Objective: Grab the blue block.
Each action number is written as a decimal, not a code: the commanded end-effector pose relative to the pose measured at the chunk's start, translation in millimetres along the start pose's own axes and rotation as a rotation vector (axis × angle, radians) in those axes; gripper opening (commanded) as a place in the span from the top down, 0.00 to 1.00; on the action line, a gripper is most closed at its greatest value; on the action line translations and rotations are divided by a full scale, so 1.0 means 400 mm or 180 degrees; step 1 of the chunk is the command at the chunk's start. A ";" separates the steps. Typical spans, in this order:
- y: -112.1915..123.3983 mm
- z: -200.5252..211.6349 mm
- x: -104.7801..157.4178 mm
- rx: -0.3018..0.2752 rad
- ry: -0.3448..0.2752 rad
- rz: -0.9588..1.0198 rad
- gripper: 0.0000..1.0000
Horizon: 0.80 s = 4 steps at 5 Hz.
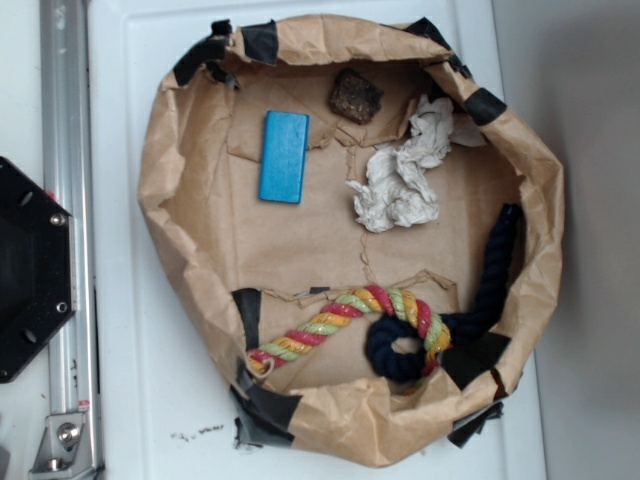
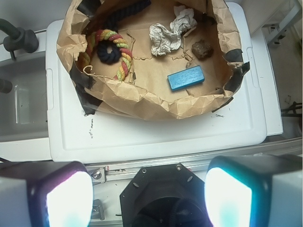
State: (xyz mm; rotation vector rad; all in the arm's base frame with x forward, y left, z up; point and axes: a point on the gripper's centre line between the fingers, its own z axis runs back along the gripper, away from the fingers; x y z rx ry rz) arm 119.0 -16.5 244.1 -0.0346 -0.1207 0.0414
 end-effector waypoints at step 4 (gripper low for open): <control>0.104 -0.229 0.282 0.0223 0.0426 0.2391 0.00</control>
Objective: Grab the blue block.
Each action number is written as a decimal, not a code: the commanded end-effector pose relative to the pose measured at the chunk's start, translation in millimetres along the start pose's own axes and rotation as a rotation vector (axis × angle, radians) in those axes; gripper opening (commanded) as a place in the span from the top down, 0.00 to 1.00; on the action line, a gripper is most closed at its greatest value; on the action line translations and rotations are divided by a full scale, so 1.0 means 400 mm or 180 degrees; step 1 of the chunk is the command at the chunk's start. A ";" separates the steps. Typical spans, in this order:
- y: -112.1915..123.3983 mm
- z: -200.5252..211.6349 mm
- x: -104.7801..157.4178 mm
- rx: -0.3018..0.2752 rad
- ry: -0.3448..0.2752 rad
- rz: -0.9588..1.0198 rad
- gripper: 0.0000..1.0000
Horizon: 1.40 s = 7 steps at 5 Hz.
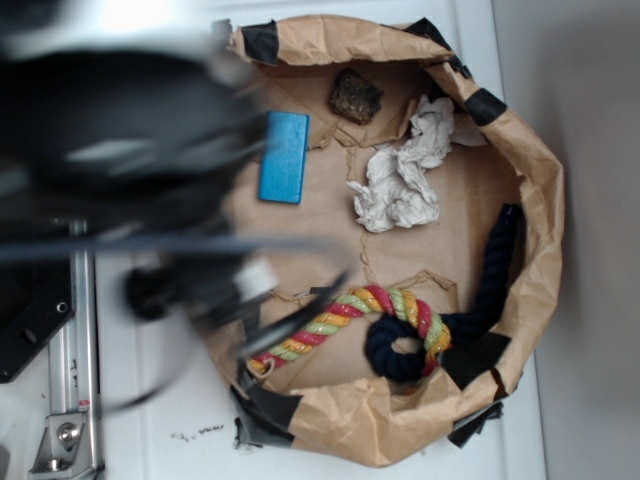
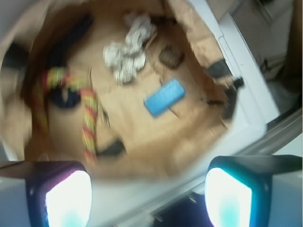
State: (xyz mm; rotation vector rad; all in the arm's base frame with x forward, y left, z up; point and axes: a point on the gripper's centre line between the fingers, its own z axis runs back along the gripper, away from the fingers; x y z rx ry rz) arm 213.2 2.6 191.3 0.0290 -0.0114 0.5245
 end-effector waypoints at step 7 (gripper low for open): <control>0.049 -0.282 0.122 0.0014 0.0201 0.2021 0.00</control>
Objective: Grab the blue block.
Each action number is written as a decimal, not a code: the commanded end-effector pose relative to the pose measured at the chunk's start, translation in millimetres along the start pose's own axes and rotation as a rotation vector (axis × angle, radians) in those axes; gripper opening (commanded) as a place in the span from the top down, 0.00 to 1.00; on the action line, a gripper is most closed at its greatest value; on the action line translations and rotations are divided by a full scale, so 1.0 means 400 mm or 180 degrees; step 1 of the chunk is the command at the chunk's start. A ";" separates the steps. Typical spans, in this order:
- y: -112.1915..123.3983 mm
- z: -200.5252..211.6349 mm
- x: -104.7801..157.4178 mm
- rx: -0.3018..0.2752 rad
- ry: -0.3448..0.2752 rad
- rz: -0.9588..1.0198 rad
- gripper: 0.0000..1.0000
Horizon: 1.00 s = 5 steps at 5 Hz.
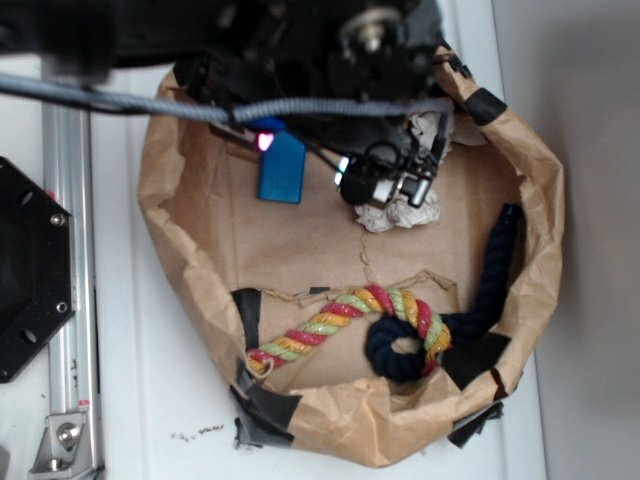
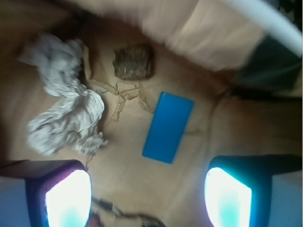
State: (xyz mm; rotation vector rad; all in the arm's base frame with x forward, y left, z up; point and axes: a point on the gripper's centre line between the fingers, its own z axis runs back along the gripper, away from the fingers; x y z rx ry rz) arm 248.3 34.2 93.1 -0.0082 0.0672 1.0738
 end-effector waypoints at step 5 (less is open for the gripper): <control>0.123 -0.154 0.041 -0.0281 -0.0508 0.0082 0.00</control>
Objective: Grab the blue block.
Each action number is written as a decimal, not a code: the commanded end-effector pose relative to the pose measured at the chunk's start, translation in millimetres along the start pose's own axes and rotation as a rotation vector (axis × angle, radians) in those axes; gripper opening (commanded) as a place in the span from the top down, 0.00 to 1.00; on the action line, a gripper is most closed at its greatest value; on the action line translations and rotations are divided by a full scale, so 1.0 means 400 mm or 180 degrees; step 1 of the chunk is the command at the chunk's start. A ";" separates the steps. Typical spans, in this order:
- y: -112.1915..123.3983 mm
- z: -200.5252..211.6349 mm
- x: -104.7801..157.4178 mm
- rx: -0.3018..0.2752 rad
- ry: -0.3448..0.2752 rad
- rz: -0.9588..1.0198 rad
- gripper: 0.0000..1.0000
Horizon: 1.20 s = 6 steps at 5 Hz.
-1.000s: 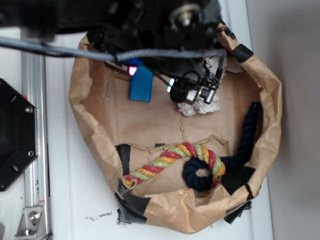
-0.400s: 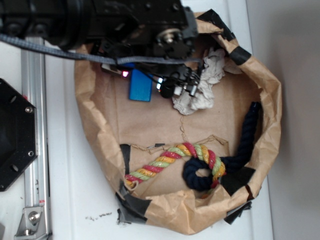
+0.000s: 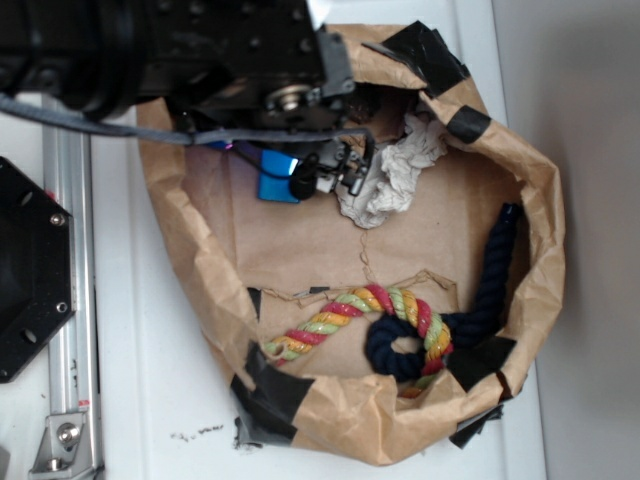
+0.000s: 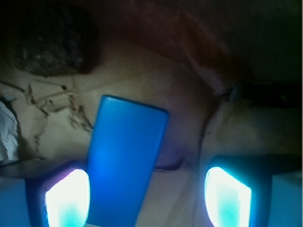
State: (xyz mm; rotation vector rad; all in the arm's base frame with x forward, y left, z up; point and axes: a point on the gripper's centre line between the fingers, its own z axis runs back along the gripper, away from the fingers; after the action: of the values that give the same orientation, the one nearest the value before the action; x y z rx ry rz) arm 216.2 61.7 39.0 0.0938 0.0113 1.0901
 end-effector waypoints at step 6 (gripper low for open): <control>-0.084 0.061 0.049 -0.0388 -0.0398 -0.0726 1.00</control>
State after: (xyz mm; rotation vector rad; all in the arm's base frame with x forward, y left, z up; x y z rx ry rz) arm 255.6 51.1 51.3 0.0660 -0.0966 0.8501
